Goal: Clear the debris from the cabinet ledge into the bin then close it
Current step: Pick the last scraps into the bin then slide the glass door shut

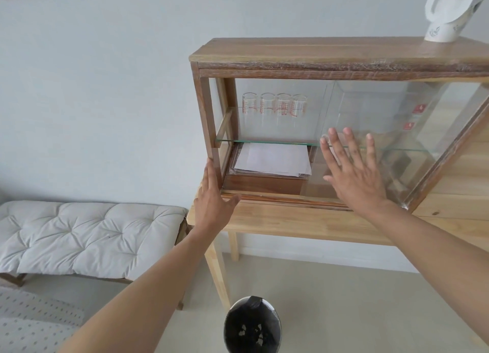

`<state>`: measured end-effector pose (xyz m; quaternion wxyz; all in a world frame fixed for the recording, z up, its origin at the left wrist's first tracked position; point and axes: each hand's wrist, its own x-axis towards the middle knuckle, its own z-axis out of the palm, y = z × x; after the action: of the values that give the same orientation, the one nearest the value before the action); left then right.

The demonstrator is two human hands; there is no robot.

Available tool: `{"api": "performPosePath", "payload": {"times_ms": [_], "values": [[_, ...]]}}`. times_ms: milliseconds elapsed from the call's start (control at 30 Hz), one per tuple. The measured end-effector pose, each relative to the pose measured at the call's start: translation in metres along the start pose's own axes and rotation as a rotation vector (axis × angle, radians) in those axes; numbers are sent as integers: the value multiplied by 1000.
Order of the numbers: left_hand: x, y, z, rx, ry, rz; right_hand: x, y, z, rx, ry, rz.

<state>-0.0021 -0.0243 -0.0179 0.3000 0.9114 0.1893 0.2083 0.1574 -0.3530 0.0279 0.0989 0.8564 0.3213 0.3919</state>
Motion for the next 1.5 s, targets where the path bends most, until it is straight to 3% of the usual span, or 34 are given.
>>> {"api": "performPosePath", "payload": {"times_ms": [600,1500], "values": [[-1,2,-2,-109,44,3,84,-124,-7,62,73,-85],[-2,3,7,-340,87,-36,132,-188,-3,-20,119,-159]]}}
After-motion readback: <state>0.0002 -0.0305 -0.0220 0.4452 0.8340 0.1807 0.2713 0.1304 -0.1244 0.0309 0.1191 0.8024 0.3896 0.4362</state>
